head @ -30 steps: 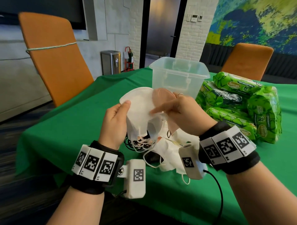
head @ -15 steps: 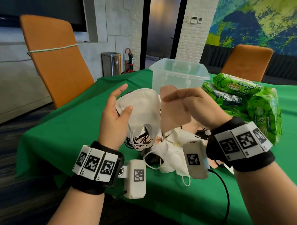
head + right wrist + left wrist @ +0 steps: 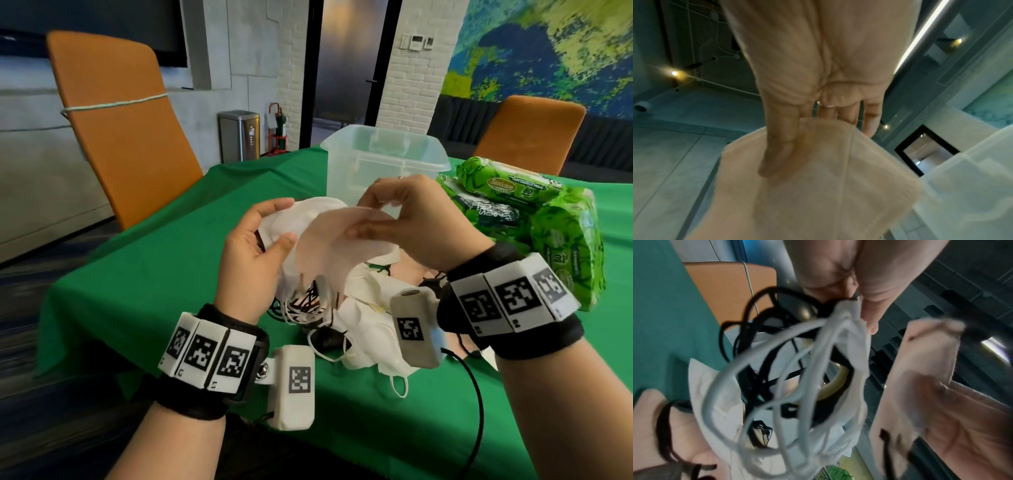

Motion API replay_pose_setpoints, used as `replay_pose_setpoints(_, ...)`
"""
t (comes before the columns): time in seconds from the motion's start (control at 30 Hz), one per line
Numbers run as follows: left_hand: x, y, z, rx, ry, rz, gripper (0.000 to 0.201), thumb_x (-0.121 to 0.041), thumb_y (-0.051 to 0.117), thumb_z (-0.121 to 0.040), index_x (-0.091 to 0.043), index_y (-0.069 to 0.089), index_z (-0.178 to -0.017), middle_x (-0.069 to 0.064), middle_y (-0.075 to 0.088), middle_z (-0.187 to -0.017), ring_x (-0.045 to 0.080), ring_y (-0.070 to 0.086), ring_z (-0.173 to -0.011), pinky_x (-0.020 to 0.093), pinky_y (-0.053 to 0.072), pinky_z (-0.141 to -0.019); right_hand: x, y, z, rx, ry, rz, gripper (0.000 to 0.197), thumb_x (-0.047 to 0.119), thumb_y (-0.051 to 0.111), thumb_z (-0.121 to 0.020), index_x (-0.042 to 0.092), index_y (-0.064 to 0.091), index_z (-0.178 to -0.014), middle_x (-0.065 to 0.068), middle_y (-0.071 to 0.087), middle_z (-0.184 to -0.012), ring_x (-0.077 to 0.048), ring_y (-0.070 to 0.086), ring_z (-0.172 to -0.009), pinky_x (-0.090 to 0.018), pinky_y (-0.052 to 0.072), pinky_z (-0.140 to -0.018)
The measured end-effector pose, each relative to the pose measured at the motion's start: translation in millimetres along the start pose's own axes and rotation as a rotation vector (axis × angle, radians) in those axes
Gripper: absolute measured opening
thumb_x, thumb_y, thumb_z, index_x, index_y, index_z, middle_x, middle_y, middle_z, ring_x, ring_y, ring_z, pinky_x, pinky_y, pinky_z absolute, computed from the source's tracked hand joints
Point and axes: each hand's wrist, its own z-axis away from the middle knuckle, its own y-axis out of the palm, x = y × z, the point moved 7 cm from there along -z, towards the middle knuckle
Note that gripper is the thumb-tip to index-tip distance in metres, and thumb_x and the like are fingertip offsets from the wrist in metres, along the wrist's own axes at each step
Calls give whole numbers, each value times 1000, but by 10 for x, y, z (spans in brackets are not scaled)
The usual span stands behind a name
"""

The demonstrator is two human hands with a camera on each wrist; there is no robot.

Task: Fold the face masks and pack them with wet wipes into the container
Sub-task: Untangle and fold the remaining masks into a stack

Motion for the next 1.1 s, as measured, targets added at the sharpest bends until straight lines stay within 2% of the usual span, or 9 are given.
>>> replay_pose_setpoints(0.13,129,83,10,78,-95,155,48,21,50,-83,-23,59,-101,-6,71,-87,7,66,-79,23,53,-68,61,179,-62,97,32,23,37,16,84,-62,23,63,-91,10,57,-63,-5,50,-59,-20,41,-63)
replay_pose_setpoints(0.27,105,160,39,166,-99,168,46,22,51,-81,-19,58,-101,-13,72,-81,0,65,-76,16,51,-67,57,235,-114,101,39,165,48,16,83,-62,17,63,-106,4,60,-69,-10,48,-61,-9,34,-59)
replay_pose_setpoints(0.37,83,168,43,206,-86,149,45,20,51,-82,-20,59,-102,-14,72,-84,-1,65,-79,15,50,-71,73,217,-115,99,20,233,42,18,83,-62,17,65,-100,3,59,-70,-15,50,-66,-16,35,-59)
replay_pose_setpoints(0.53,50,160,49,206,-65,123,43,19,52,-82,-20,59,-99,-14,72,-83,1,64,-76,16,51,-70,94,209,-75,53,-58,202,32,19,83,-62,19,68,-90,8,52,-62,-2,44,-57,-16,35,-59)
replay_pose_setpoints(0.63,51,160,59,206,-62,120,39,16,55,-82,-20,60,-97,-14,72,-80,1,65,-75,16,51,-69,49,210,-71,26,-77,178,23,20,82,-64,18,69,-84,6,50,-73,-3,43,-64,-26,34,-62)
replay_pose_setpoints(0.73,97,156,66,205,-73,86,43,17,53,-82,-23,62,-95,-11,72,-81,5,65,-78,22,53,-72,32,203,-76,19,-86,157,16,21,79,-69,15,69,-80,4,48,-85,-13,44,-79,-28,34,-73)
replay_pose_setpoints(0.87,106,154,70,196,-76,90,43,17,54,-82,-24,62,-92,-10,72,-81,5,65,-76,21,53,-70,23,194,-60,47,-71,91,15,16,76,-73,17,61,-74,6,57,-70,-13,51,-69,-13,36,-64)
replay_pose_setpoints(1.0,92,142,77,189,-95,144,33,10,55,-86,-21,64,-94,-7,73,-82,9,66,-70,24,56,-65,-80,181,-63,1,-9,63,27,9,74,-72,25,52,-70,16,51,-60,-2,47,-55,-10,35,-57)
replay_pose_setpoints(1.1,120,133,86,176,-128,159,28,5,55,-89,-20,65,-97,-3,74,-86,12,67,-72,27,56,-66,-165,191,-60,4,55,-73,34,4,75,-69,30,54,-70,13,54,-57,0,47,-47,-10,35,-50)
